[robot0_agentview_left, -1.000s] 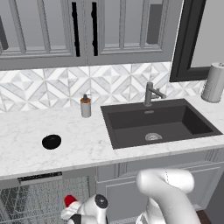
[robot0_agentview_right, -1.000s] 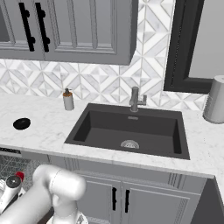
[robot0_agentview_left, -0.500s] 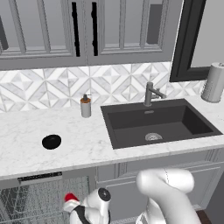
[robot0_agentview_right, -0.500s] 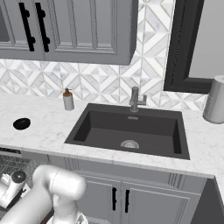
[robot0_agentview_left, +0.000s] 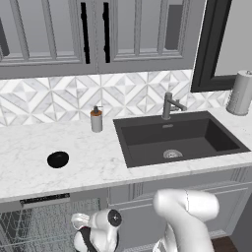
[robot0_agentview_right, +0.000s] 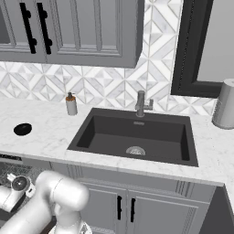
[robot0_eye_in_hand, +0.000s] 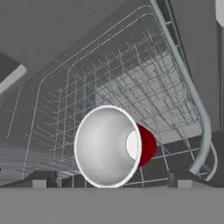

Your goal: Pick up the cup and bowl from the counter, place them in the dishwasher, and close the dishwasher door.

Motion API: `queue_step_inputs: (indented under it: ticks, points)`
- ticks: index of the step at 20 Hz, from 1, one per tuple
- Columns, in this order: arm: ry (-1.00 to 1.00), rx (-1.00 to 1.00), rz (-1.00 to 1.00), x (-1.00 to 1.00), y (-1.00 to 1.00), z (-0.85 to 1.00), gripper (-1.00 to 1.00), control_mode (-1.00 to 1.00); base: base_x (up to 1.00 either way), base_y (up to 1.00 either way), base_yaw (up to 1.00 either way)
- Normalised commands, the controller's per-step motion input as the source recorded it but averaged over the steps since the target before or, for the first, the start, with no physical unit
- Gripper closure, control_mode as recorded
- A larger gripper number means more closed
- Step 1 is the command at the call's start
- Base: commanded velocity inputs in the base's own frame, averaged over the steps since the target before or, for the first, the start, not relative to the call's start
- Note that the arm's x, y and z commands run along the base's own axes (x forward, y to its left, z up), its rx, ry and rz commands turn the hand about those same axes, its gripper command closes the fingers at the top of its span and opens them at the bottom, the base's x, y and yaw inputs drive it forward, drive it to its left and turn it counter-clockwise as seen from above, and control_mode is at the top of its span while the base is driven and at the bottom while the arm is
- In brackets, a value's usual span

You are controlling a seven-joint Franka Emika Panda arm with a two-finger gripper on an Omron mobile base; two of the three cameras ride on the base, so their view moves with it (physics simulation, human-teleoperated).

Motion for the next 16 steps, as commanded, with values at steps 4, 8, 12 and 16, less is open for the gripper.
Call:
queue_step_inputs:
  ticks: [4,8,12,16]
  points:
    - [-0.37,0.00,-0.05,-0.76,0.11,0.51,-1.00,-1.00,0.00,0.00,0.00]
    - [-0.23,0.00,-0.01,-1.00,0.02,0.86,-1.00,-1.00,0.00,0.00,0.00]
    - [-0.11,-0.02,0.00,-0.87,0.00,1.00,-1.00,-1.00,0.00,0.00,0.00]
    - [0.03,-0.04,0.00,-0.32,0.04,1.00,-1.00,-1.00,0.00,0.00,0.00]
